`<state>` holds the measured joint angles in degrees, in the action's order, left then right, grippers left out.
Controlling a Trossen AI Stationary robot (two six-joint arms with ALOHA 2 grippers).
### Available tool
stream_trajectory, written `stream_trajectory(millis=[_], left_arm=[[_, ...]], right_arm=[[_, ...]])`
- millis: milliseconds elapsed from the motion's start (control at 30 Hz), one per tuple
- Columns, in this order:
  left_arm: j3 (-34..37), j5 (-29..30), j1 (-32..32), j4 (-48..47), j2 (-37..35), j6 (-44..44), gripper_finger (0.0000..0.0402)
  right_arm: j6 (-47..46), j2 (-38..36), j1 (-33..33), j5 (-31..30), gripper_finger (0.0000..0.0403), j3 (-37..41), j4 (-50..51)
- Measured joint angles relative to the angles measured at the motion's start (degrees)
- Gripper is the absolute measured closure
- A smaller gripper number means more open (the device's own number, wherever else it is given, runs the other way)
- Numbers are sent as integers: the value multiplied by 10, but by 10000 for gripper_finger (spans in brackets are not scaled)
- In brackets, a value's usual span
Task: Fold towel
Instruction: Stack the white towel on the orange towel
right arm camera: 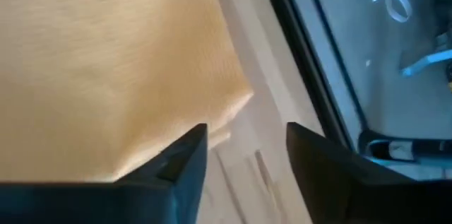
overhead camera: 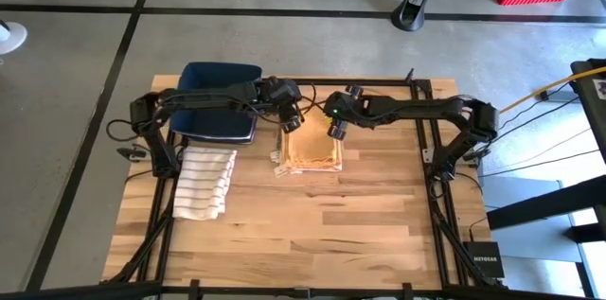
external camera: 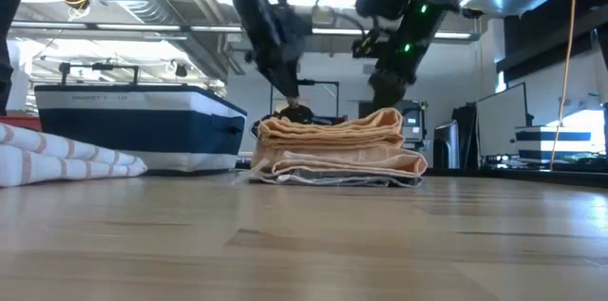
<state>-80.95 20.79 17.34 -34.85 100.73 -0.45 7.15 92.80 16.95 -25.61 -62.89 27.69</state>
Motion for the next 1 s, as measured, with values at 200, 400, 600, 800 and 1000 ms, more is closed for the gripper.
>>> stream_trajectory(millis=[200, 400, 600, 800, 1000], left_arm=[[-19, -13, -74, -150, -64, -50, 225], [0, -18, -210, -263, -115, -179, 224], [54, -18, -340, -330, -135, -385, 224], [149, -18, -428, -371, -135, -611, 224], [264, -87, -445, -344, -135, -756, 224]], right_arm=[[-54, -67, -13, 128, 174, -18, 118], [-102, -108, -106, 166, 169, -18, 143], [-125, -100, -223, 114, 169, -16, 88], [-143, -97, -306, 106, 169, 23, 1], [-188, -96, -352, 102, 169, 86, -44]])
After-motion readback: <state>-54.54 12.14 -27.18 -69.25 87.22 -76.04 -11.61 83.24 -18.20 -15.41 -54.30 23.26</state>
